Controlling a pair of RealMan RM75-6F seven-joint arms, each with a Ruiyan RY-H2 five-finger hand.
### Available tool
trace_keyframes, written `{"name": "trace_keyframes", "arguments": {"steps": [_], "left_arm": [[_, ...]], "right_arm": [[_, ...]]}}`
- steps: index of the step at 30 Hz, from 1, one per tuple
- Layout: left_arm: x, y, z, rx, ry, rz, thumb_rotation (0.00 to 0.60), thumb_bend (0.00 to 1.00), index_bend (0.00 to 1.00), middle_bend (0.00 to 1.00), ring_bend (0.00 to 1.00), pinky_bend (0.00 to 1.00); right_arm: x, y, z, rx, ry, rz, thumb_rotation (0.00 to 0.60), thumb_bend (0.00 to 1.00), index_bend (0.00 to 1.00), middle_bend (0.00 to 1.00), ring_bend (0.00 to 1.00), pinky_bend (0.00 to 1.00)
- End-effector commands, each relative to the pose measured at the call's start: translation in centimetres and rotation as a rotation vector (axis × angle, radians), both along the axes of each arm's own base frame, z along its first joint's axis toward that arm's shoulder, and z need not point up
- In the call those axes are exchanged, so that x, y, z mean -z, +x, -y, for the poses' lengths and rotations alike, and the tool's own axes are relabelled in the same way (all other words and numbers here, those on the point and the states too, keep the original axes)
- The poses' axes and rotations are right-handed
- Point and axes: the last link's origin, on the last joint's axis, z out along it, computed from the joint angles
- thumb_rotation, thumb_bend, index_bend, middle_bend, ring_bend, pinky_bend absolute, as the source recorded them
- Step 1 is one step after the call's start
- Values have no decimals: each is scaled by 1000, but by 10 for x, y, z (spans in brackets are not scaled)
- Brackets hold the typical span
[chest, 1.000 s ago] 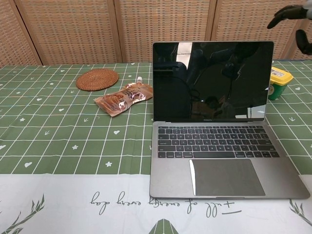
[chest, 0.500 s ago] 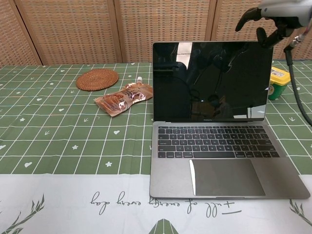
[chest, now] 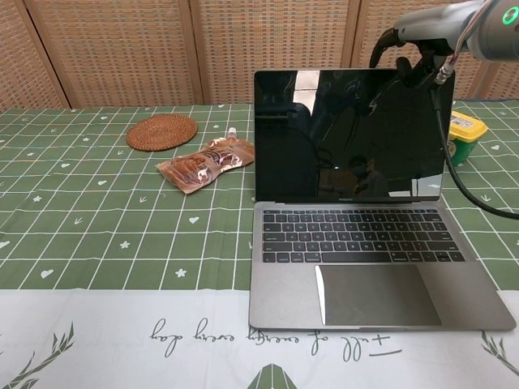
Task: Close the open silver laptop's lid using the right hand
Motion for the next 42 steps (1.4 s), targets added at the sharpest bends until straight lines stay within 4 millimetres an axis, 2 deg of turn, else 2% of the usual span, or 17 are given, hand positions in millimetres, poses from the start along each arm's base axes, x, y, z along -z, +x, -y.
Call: {"name": "trace_keyframes", "arguments": {"steps": [1, 5, 12, 18, 30, 42], "left_arm": [[1, 0, 0, 0, -5, -1, 600, 226, 0, 0, 0, 0], [2, 0, 0, 1, -16, -4, 600, 226, 0, 0, 0, 0], [4, 0, -1, -2, -28, -7, 600, 231, 0, 0, 0, 0], [5, -1, 0, -3, -39, -11, 600, 242, 0, 0, 0, 0], [7, 1, 0, -4, -62, -16, 600, 250, 0, 0, 0, 0], [6, 5, 3, 13, -72, -7, 600, 250, 0, 0, 0, 0]], "right_arm": [[2, 0, 1, 1, 3, -6, 600, 1000, 246, 74, 0, 47], [2, 5, 2, -8, -1, -6, 600, 1000, 323, 155, 27, 83], [1, 17, 2, -31, -20, -31, 600, 1000, 493, 360, 229, 249], [1, 23, -1, -33, -21, -66, 600, 1000, 558, 433, 310, 331], [-4, 43, -17, -28, -8, -120, 600, 1000, 587, 455, 335, 366], [-10, 55, -43, 7, 51, -129, 600, 1000, 589, 455, 337, 374]]}}
